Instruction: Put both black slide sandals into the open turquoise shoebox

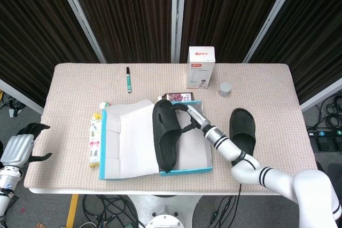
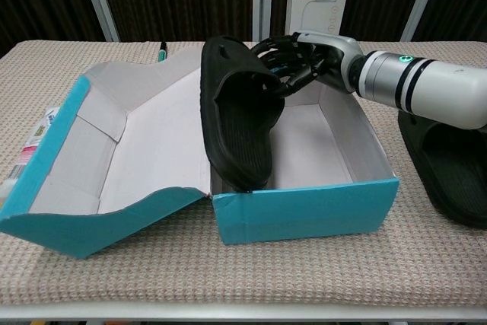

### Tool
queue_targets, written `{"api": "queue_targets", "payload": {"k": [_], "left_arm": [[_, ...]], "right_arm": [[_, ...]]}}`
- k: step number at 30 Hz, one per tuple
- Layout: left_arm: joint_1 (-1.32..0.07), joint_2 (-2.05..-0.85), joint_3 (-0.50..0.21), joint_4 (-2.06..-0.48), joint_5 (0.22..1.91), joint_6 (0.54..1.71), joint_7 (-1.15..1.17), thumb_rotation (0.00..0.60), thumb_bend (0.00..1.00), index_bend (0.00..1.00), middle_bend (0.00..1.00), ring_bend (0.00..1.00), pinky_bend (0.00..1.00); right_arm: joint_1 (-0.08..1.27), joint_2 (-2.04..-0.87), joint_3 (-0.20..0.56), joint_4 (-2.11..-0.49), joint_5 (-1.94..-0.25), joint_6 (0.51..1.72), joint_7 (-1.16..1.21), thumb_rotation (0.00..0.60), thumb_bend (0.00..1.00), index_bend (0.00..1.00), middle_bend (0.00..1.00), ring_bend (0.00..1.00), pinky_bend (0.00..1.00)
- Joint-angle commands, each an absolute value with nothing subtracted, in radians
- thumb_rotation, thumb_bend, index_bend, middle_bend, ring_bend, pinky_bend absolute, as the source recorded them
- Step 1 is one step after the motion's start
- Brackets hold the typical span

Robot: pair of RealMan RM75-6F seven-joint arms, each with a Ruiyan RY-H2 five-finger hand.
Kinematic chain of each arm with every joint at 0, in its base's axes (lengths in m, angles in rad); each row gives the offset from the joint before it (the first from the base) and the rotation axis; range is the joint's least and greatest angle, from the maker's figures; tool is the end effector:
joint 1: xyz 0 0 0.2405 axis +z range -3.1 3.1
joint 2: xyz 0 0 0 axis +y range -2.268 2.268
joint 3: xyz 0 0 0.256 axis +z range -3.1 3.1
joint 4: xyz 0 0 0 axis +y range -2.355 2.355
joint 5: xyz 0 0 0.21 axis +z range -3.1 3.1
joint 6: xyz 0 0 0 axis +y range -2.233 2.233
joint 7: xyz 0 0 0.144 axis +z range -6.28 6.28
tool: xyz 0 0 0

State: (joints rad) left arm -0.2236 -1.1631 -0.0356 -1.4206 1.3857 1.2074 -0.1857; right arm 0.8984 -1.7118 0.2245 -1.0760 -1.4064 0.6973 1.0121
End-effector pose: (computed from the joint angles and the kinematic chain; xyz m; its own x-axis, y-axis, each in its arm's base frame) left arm -0.3513 0.2248 0.1380 0.3360 0.2062 0.9190 0.9358 0.0377 -0.3506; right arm -0.1208 -0.3927 -0.0638 -0.3846 -0.6330 0.6718 -0.8536 -0.0332 -0.5199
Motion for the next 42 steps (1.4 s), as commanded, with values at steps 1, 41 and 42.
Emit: {"api": "queue_targets", "payload": {"k": [1,41,42], "left_arm": [[-0.224,-1.163,-0.035,-1.419,1.386,1.206,-0.187,0.6,0.14,0.22,0.19,0.12,0.2],[-0.227,-1.175,-0.03,-1.404,1.397,1.201,-0.195,0.6,0.14,0.22,0.19,0.12,0.2],[-0.227,-1.175,-0.03,-1.404,1.397,1.201,-0.196,0.6,0.14,0.22,0.19,0.12,0.2]], "right_arm": [[0.902,-1.714,0.22,-1.071,-1.409,0.692,1.015,0.6,0.08,0.43,0.45,0.12,0.13],[0.941,-1.744,0.183,-1.008,-1.36,0.605,0.686,0.6,0.1,0.44,0.44,0.12,0.15],[0.941,-1.745,0.183,-1.008,-1.359,0.603,0.686,0.6,0.1,0.44,0.44,0.12,0.15]]}}
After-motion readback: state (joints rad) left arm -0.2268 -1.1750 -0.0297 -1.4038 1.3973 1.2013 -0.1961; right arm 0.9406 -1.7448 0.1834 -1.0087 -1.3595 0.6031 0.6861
